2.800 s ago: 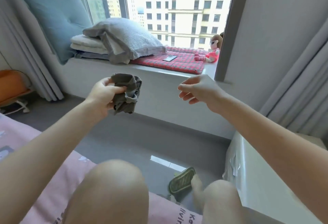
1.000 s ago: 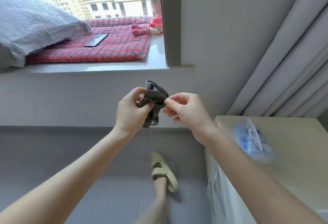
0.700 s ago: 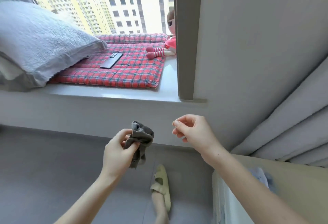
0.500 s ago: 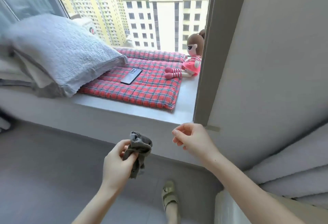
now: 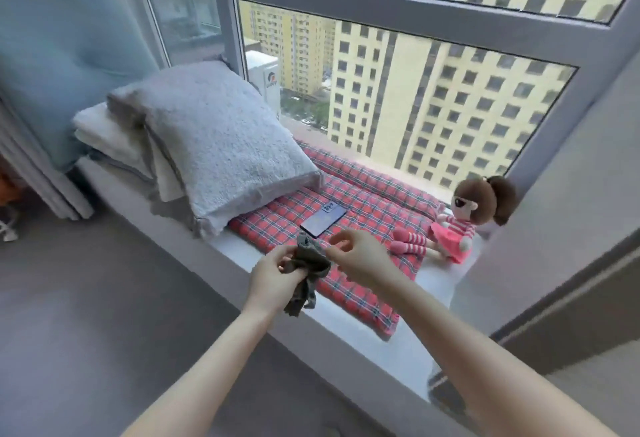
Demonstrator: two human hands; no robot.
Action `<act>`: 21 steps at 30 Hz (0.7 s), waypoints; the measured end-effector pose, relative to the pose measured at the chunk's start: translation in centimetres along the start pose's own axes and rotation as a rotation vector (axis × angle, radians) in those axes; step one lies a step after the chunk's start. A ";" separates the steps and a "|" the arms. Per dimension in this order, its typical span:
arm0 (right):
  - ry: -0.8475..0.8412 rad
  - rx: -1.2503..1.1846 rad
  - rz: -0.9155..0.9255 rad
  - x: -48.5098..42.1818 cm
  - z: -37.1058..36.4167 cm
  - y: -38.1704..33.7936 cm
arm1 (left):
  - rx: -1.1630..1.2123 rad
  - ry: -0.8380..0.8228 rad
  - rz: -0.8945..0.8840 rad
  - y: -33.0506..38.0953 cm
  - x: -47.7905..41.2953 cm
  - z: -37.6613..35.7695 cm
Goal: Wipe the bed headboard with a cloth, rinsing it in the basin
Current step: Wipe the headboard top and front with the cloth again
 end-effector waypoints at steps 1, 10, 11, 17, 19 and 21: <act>-0.020 0.041 0.008 -1.8 -0.2 -0.8 | -0.015 -0.010 0.007 0.5 -1.6 0.3; -0.305 -0.079 0.055 -13.0 -5.7 -8.4 | -0.077 0.164 0.086 1.2 -9.5 8.6; -0.314 -0.078 0.075 -13.7 -6.5 -9.4 | -0.077 0.192 0.102 1.0 -9.7 9.7; -0.485 -0.016 0.183 -16.8 -13.5 -15.8 | -0.090 0.428 0.216 -1.6 -10.0 17.5; -0.516 0.007 0.248 -17.3 -16.0 -17.7 | -0.070 0.512 0.262 -2.6 -9.7 19.7; -0.571 -0.020 0.277 -17.5 -18.3 -19.1 | -0.049 0.598 0.312 -3.4 -9.0 21.8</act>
Point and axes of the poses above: each hand's wrist, its own x-axis away from the middle knuckle, its own z-axis out of the back of the hand, y = z × x, the point moved 6 cm from there along -x, towards the middle knuckle, and after that the axes turned 13 degrees about -x, right-handed, at the moved point
